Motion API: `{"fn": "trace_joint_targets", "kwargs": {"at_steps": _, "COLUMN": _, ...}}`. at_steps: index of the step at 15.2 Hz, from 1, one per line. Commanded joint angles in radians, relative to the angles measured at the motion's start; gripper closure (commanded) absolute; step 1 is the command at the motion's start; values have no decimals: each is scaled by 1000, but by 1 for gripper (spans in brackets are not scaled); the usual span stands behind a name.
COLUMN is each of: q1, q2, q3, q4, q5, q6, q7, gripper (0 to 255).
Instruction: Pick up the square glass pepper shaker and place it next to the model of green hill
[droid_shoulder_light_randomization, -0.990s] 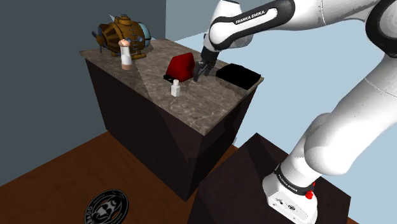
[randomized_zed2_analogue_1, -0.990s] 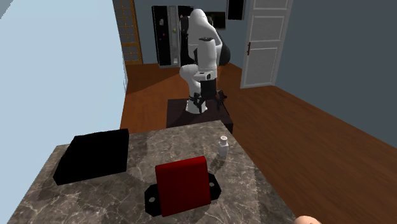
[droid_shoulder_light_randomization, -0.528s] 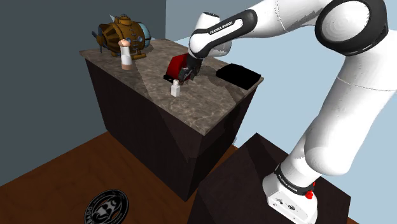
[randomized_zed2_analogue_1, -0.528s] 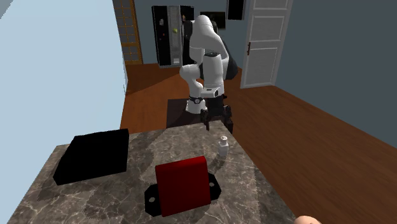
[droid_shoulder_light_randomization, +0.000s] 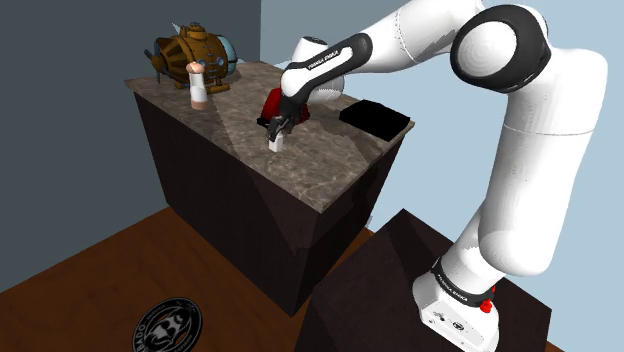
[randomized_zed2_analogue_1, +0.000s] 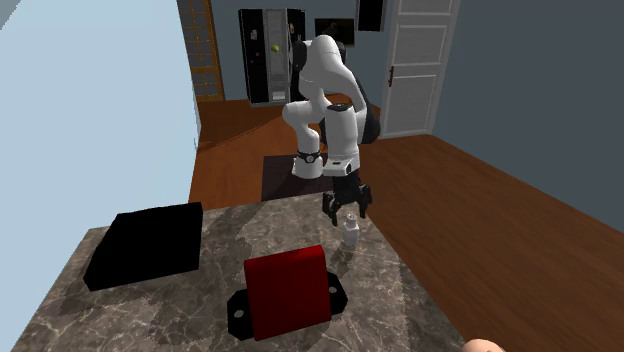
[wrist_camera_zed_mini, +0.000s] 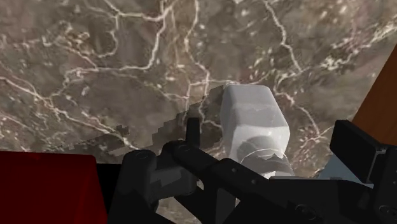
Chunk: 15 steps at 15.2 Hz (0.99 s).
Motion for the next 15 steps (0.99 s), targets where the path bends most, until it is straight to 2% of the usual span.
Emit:
{"fn": "trace_joint_targets", "kwargs": {"at_steps": 1, "q1": -3, "q2": 22, "q3": 3, "q4": 5, "q5": 6, "q6": 18, "q7": -6, "gripper": 0}}
{"fn": "trace_joint_targets", "kwargs": {"at_steps": 10, "q1": -4, "q2": 40, "q3": 5, "q4": 8, "q5": 9, "q6": 31, "q7": -9, "gripper": 0}}
{"fn": "trace_joint_targets", "kwargs": {"at_steps": 11, "q1": -4, "q2": 40, "q3": 5, "q4": 8, "q5": 9, "q6": 31, "q7": -9, "gripper": 255}}
{"fn": "trace_joint_targets", "kwargs": {"at_steps": 15, "q1": -4, "q2": 40, "q3": 5, "q4": 8, "q5": 9, "q6": 31, "q7": -9, "gripper": 255}}
